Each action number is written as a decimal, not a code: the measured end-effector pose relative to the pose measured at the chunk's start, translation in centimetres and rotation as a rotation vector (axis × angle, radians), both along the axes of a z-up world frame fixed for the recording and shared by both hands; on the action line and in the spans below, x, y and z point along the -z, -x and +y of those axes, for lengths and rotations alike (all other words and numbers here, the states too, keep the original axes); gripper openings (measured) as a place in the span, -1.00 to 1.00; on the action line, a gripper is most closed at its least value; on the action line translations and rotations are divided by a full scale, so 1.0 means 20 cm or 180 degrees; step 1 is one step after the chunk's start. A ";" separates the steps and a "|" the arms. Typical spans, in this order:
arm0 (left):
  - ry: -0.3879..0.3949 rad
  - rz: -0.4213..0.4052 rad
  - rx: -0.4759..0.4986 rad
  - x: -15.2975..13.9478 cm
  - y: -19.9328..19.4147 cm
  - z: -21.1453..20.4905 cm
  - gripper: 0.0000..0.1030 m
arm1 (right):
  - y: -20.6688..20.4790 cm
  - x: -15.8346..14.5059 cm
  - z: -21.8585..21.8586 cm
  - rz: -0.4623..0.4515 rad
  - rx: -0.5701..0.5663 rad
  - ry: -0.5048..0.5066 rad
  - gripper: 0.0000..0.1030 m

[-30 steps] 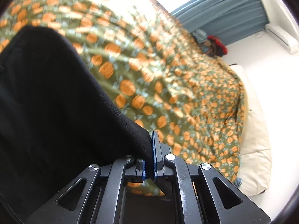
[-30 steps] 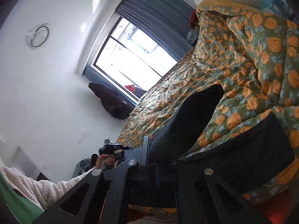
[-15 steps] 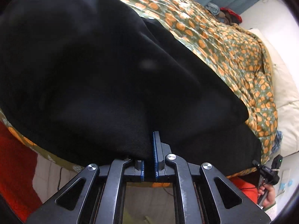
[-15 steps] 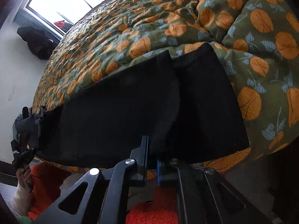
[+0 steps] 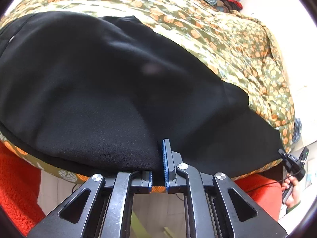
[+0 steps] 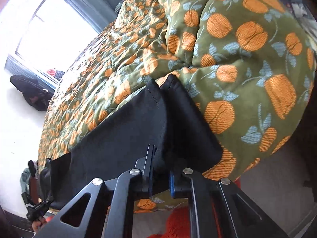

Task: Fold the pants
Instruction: 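Grasp the trouser edge with the left gripper while the right gripper holds the leg, then open both grippers and release the trousers onto the duvet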

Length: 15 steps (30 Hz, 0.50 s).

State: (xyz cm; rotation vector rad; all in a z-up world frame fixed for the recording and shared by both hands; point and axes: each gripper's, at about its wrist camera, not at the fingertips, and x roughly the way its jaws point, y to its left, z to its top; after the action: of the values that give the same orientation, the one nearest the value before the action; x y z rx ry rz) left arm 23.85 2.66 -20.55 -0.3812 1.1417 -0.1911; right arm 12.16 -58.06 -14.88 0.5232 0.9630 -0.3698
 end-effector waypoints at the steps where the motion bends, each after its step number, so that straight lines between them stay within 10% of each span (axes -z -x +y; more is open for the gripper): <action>1: -0.0025 0.0017 0.0024 0.01 -0.01 -0.02 -0.86 | -0.01 -0.01 0.01 0.0054 0.0026 0.0129 -0.78; 12: -0.0244 -0.0006 0.0151 0.03 -0.03 -0.10 -0.77 | -0.02 0.00 -0.02 0.0317 0.0218 0.0486 -0.78; 15: -0.0372 -0.0006 0.0240 0.01 -0.01 -0.12 -0.47 | -0.02 0.00 0.00 0.0292 0.0218 0.0539 -0.68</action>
State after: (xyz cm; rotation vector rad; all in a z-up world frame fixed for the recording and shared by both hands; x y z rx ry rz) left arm 23.97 0.28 -20.67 -0.2348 1.1605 -0.1898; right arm 12.47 -58.03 -14.84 0.3881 0.9935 -0.5359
